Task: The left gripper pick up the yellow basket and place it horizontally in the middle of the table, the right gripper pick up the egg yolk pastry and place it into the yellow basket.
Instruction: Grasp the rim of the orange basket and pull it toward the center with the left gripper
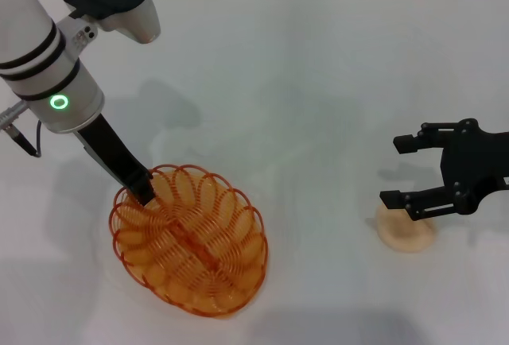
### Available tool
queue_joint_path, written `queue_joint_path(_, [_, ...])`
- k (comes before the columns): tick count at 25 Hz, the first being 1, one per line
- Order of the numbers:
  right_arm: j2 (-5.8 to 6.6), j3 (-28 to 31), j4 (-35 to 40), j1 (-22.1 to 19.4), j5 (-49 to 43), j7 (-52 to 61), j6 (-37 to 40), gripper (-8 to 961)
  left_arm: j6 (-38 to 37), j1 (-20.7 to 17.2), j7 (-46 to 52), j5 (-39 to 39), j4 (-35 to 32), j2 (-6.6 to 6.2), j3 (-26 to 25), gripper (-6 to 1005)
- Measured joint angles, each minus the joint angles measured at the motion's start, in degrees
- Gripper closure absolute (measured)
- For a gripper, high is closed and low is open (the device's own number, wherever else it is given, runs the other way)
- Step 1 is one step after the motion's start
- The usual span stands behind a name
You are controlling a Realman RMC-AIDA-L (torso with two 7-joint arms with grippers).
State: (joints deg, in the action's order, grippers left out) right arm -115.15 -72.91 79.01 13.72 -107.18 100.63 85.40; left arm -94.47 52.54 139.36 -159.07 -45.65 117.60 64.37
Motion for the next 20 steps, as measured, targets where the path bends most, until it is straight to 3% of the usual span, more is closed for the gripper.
queue_joint_path(6, [0.02,0.2,0.0,0.0,0.0,0.0,-0.4,112,-0.3,0.1,0.1,1.3,-0.7,-0.70,-1.7,878])
queue_joint_path(13, [0.02,0.6,-0.2,0.2,0.1,-0.1,-0.7,112,-0.1,0.2,1.9,2.9,-0.8,-2.07,-11.0,890])
queue_joint_path(20, [0.02,1.2,-0.1,0.5,0.2,-0.1,-0.7,111,0.5,1.0,7.7,3.2,-0.8,-2.76,-12.9,904])
